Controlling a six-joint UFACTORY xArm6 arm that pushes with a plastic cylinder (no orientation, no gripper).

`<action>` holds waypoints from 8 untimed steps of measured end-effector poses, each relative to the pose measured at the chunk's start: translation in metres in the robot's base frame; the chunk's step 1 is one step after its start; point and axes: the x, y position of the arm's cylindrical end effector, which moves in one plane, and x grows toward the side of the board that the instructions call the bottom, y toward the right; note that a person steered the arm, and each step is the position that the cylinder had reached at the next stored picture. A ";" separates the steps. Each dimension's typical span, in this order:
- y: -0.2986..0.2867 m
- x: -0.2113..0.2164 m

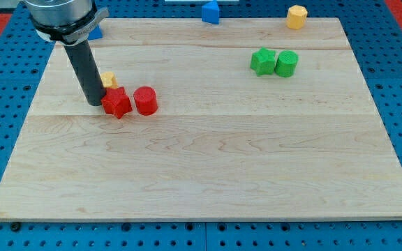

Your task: Slide the yellow hexagon towards blue triangle

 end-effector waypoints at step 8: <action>-0.031 0.000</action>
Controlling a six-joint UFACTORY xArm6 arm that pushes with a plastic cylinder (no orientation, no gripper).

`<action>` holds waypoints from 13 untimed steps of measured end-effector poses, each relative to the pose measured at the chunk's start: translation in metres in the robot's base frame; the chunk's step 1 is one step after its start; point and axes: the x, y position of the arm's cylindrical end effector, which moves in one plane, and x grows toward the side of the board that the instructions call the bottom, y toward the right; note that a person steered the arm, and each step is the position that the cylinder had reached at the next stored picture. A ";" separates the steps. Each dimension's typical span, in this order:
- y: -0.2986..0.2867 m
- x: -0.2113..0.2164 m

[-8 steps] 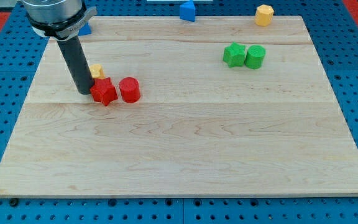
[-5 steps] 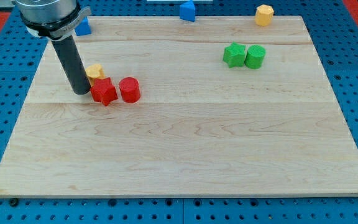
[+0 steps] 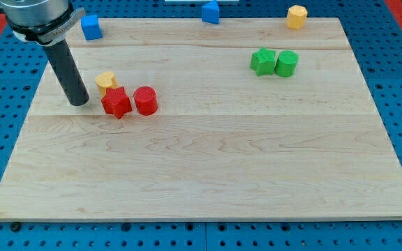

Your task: Slide the yellow hexagon towards blue triangle

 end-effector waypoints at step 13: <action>0.084 -0.118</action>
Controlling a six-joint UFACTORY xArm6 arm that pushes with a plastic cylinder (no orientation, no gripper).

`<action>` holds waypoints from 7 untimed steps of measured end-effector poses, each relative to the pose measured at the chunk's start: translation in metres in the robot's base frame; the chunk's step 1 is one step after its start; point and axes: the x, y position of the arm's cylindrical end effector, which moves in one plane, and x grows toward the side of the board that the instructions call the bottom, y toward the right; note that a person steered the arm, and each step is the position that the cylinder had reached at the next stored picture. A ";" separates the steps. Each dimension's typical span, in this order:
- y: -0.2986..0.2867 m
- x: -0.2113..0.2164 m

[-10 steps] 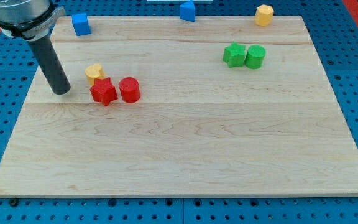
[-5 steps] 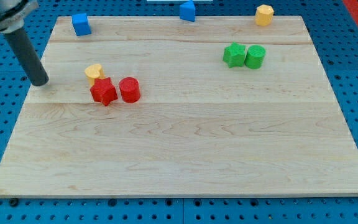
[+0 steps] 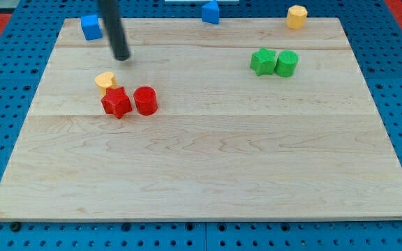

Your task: Slide the yellow hexagon towards blue triangle

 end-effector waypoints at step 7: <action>0.221 -0.106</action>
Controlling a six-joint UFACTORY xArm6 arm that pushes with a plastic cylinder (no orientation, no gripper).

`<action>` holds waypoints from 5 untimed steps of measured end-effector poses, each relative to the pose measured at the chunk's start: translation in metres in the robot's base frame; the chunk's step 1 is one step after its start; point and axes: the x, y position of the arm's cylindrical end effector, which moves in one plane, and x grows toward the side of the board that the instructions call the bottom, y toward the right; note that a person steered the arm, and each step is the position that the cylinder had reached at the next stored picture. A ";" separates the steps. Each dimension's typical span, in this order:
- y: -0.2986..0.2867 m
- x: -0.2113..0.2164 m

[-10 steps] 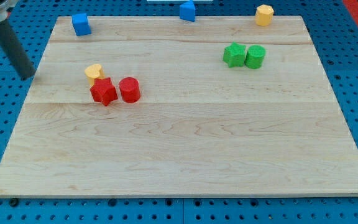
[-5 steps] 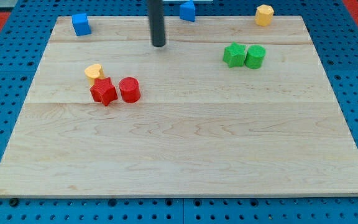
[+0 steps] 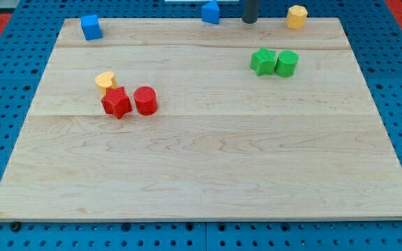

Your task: Slide the yellow hexagon towards blue triangle

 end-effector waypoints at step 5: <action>0.202 0.000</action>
